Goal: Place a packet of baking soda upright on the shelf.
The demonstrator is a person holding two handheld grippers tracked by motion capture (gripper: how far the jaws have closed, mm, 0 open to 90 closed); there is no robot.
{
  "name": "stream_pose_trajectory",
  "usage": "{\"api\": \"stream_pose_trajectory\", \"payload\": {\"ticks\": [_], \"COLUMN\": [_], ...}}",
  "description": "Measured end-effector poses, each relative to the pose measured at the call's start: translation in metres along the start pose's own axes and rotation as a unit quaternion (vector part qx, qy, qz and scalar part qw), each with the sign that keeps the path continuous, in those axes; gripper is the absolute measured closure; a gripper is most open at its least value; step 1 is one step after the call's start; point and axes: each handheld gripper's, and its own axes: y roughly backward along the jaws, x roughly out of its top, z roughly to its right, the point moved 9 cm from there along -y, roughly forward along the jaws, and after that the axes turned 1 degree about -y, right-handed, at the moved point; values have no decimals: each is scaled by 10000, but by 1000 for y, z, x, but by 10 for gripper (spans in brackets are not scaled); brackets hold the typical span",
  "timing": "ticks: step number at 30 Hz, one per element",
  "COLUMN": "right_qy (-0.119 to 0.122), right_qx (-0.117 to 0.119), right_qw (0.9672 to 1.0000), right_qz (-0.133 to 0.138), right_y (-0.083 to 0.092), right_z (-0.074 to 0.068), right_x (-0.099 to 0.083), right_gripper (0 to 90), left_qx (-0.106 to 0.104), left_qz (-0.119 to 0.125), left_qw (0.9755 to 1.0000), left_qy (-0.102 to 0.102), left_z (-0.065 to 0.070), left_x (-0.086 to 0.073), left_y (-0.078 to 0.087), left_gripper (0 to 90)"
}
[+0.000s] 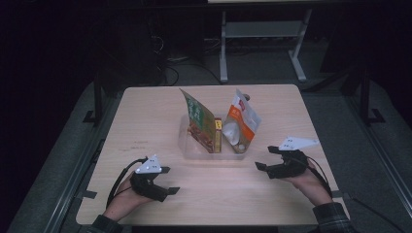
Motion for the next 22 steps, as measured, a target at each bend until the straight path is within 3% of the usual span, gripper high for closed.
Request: {"api": "stream_pose_trajectory", "payload": {"ticks": [7,9,11,22], "right_qy": [-89,-117,1,77], "right_qx": [-119,-128,-205,-281], "right_qw": [9998,9993,9987,9984], "right_qz": [-160,-317,-467,-494], "right_y": [-2,-1,-1,-3], "right_z": [-13,-18,-19,-20], "right_x": [-26,-36,-44,-45], "right_gripper": [184,174,171,160], "left_qx": [-1,4,15,-24], "left_qz": [-95,-140,-149,-216], "left_qw": [10000,9999,9999,9997], "left_qy": [9,2,-40,-85], "left_z": [5,6,6,7], "left_x": [-15,-19,-20,-20], "left_y": [3,4,4,-1], "left_gripper": [184,183,183,183]}}
